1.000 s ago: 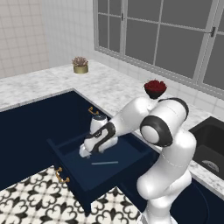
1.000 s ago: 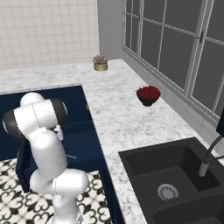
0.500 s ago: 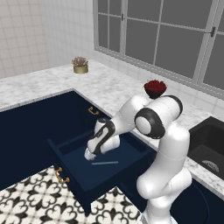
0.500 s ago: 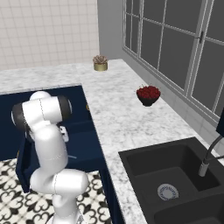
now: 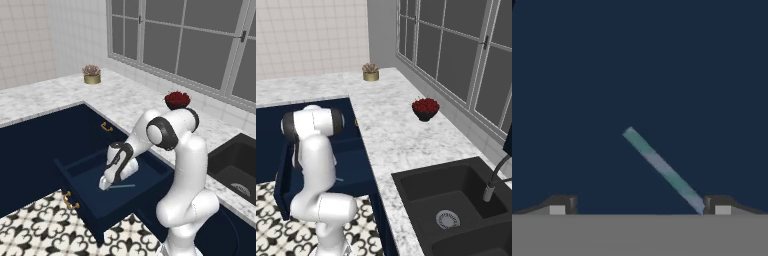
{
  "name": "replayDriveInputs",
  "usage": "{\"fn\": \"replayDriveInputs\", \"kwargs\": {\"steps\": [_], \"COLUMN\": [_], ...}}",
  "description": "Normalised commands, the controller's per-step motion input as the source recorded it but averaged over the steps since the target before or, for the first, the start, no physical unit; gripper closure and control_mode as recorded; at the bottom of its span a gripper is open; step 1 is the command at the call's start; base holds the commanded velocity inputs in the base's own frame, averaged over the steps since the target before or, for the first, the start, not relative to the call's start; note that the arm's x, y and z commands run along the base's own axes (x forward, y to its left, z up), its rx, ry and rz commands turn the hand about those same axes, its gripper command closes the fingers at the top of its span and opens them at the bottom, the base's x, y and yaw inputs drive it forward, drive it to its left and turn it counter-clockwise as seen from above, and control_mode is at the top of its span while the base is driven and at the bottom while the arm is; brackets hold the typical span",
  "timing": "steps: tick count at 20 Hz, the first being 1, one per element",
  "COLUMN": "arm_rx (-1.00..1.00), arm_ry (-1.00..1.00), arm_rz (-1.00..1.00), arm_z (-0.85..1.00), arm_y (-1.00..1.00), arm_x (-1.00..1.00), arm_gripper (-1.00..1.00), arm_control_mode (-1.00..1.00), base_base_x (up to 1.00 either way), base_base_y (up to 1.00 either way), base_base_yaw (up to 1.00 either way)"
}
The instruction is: Take a straw from the drawer in front and place it inside the glass cup on the dining counter.
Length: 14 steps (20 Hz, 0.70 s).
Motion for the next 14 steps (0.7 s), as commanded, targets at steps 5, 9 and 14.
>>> {"fn": "replayDriveInputs", "kwargs": {"steps": [5, 9, 14], "arm_rx": [0.00, 0.00, 0.00], "arm_ry": [0.00, 0.00, 0.00], "arm_rz": [0.12, 0.10, 0.07], "arm_z": [-0.25, -0.29, -0.23], "arm_y": [0.00, 0.00, 0.00], "arm_x": [0.34, 0.04, 0.00], "arm_gripper": [-1.00, -1.00, -1.00], "arm_control_mode": [-1.00, -1.00, -1.00], "base_base_x": [0.00, 0.00, 0.00], "base_base_y": [0.00, 0.00, 0.00], "base_base_yaw": [0.00, 0.00, 0.00]}}
